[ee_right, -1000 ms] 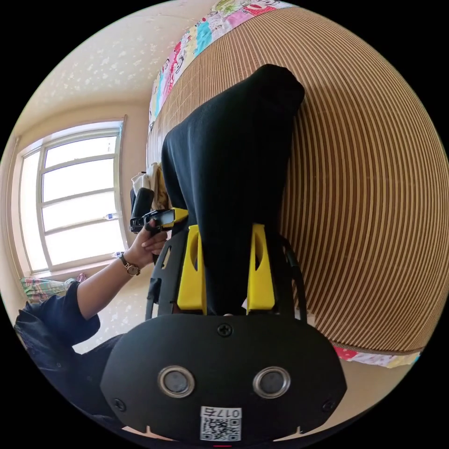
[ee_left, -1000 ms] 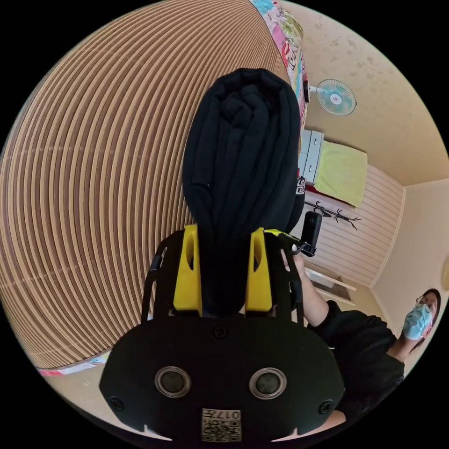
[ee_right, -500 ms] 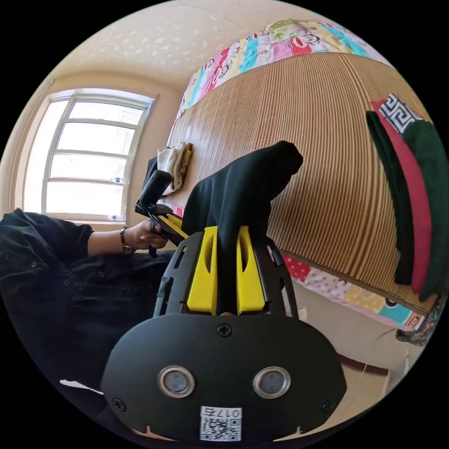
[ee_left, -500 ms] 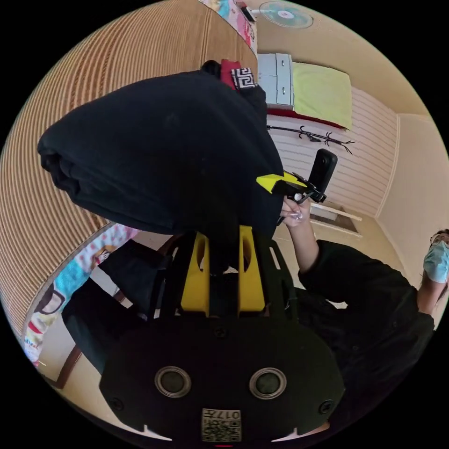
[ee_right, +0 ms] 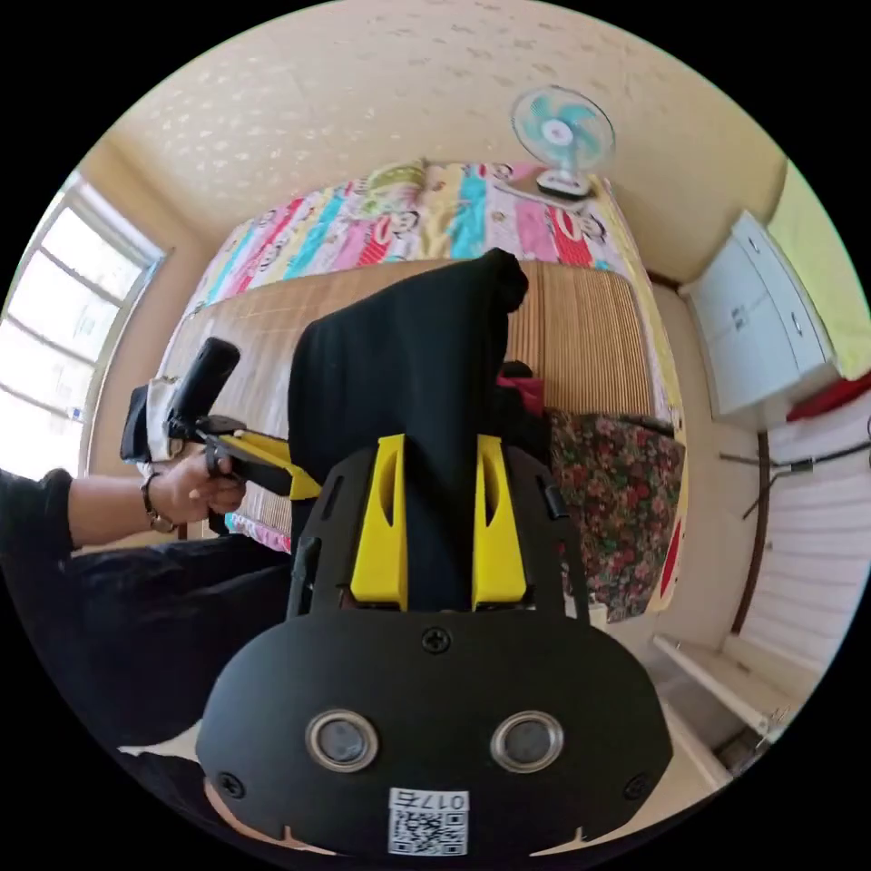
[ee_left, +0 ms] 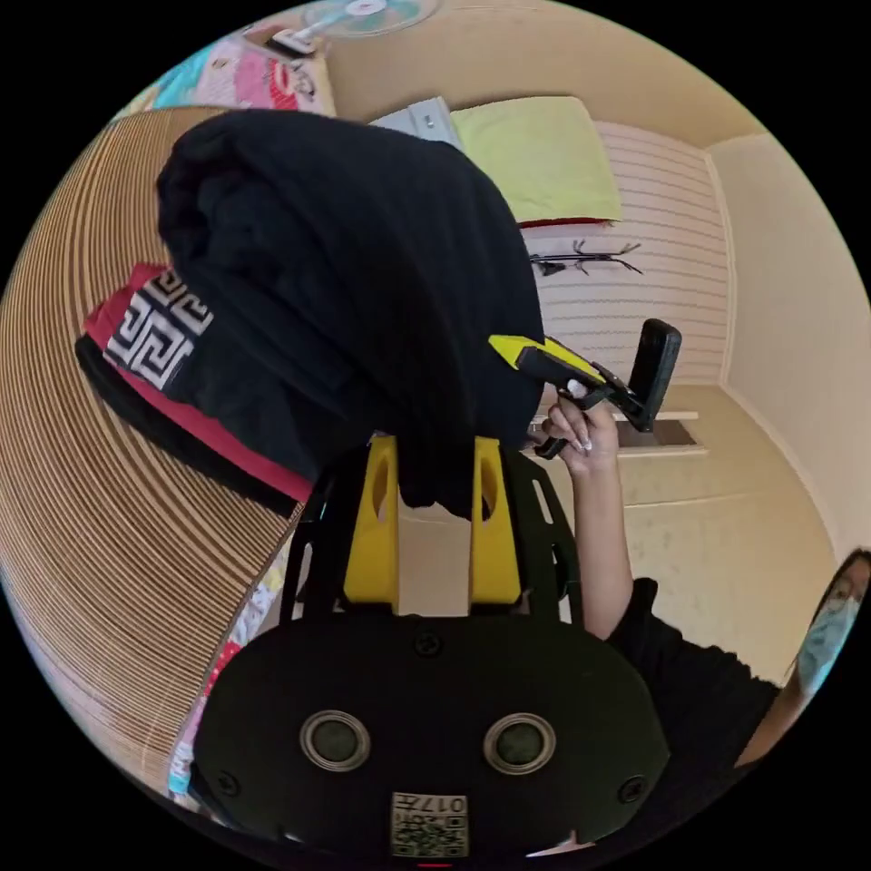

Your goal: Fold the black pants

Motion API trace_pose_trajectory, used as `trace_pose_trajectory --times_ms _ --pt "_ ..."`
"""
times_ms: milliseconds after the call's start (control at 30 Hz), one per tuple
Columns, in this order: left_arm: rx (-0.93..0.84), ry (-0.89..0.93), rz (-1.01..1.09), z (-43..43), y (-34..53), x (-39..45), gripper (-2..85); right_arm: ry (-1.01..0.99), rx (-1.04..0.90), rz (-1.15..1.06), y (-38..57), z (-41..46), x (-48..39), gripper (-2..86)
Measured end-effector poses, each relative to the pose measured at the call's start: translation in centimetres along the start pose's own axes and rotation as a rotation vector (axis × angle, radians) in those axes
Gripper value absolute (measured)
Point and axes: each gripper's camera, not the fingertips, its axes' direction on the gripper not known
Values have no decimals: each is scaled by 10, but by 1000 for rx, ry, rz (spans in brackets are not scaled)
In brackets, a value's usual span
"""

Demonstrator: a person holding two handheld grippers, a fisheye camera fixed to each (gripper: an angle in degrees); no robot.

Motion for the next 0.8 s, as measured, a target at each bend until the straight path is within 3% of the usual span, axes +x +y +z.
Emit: trace_pose_trajectory --times_ms 67,167,333,467,533,600,700,800 --pt "-114 -43 -77 35 -4 -26 50 53 -188 256 -18 75 39 118" --pt "-328 -346 -50 71 32 -54 73 171 -370 369 -2 183 39 119" --pt "-575 -655 -117 40 165 -135 77 257 -125 427 22 187 1 115" --pt "-743 -815 -498 -62 314 -202 76 352 -48 349 40 190 -42 116" --pt "-690 -852 -665 -116 364 -199 76 398 -32 364 43 184 -57 114" --pt "-478 -814 -860 -177 407 -176 75 453 12 443 46 170 -73 106" --pt "-119 -707 -953 -226 427 -131 71 451 195 617 68 131 -113 76" --pt "88 -666 -919 -235 421 -88 67 252 383 701 106 107 -165 33"
